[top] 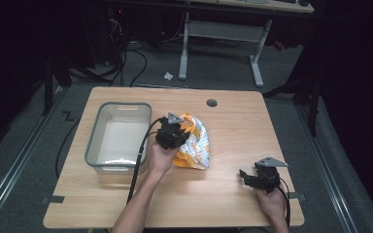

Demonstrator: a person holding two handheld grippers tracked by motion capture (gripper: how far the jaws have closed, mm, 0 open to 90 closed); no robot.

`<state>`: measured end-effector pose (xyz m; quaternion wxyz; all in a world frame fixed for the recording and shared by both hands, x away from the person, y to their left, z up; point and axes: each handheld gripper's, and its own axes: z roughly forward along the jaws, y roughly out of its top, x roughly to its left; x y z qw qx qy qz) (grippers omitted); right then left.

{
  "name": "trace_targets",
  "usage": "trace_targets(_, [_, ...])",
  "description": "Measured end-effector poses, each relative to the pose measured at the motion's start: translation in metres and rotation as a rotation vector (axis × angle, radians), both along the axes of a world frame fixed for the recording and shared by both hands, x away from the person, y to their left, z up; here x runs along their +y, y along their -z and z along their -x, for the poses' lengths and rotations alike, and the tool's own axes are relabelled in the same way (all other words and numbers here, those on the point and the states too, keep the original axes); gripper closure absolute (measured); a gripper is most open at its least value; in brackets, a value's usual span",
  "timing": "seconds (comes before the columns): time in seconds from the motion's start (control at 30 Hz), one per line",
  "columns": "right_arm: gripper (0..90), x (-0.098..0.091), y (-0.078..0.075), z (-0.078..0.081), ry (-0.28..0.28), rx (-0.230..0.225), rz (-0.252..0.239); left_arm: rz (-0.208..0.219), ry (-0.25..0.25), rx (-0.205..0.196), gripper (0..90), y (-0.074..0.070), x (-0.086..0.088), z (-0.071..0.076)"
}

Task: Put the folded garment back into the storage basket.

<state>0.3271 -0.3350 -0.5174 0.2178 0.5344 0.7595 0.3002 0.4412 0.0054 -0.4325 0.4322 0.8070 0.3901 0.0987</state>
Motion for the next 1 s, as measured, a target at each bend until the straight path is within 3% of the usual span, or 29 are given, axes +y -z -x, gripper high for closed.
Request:
trace_targets(0.23, [27.6, 0.000, 0.000, 0.000, 0.000, -0.001, -0.002, 0.034, 0.007, -0.013, 77.2, -0.011, 0.010, 0.005])
trace_targets(1.0, [27.7, 0.000, 0.000, 0.000, 0.000, -0.001, -0.002, 0.081, 0.003, -0.043, 77.3, -0.046, 0.050, 0.014])
